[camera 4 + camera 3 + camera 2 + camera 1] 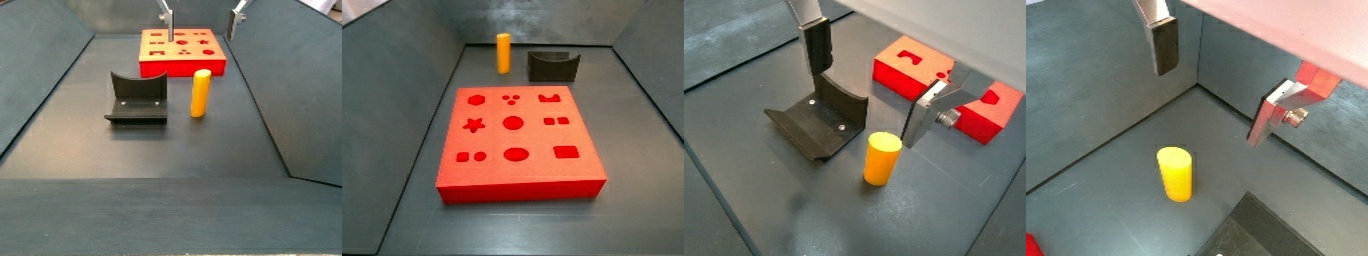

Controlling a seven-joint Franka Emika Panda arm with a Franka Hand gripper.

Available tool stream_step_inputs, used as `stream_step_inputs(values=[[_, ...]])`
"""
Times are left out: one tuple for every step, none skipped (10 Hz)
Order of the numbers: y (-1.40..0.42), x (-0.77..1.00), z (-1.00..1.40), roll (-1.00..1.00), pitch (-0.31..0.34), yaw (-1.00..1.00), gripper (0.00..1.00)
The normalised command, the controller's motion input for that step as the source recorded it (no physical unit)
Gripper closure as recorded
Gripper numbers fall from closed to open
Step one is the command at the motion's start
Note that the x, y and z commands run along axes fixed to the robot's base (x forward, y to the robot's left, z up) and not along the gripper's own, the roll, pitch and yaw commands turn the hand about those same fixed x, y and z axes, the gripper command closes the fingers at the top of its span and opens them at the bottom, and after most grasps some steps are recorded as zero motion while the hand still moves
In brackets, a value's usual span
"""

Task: Pick up the oval object. Move up. Move to above the board. Insert the oval object.
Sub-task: Pick up the oval object.

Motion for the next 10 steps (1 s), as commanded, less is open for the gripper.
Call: stream_step_inputs(values=[[0.00, -0.06, -0.15, -0.01, -0.039, -0.21, 0.00], [0.00, 0.00, -0.28, 0.00, 0.000, -1.00, 0.00], [0.00, 0.00, -0.28, 0.00, 0.000, -1.00, 0.00], [0.00, 0.00, -0.29, 0.00, 0.000, -1.00, 0.00], [0.00, 0.00, -0.29, 0.00, 0.000, -1.00, 0.00], [0.00, 0.00, -0.29, 0.00, 0.000, -1.00, 0.00], [0.00, 0.00, -0.30, 0.00, 0.000, -1.00, 0.00], [0.00, 0.00, -0.33, 0.00, 0.000, -1.00, 0.00], [0.00, 0.00, -0.34, 0.00, -0.003, -1.00, 0.00], [0.00, 0.00, -0.34, -0.01, -0.011, -1.00, 0.00]])
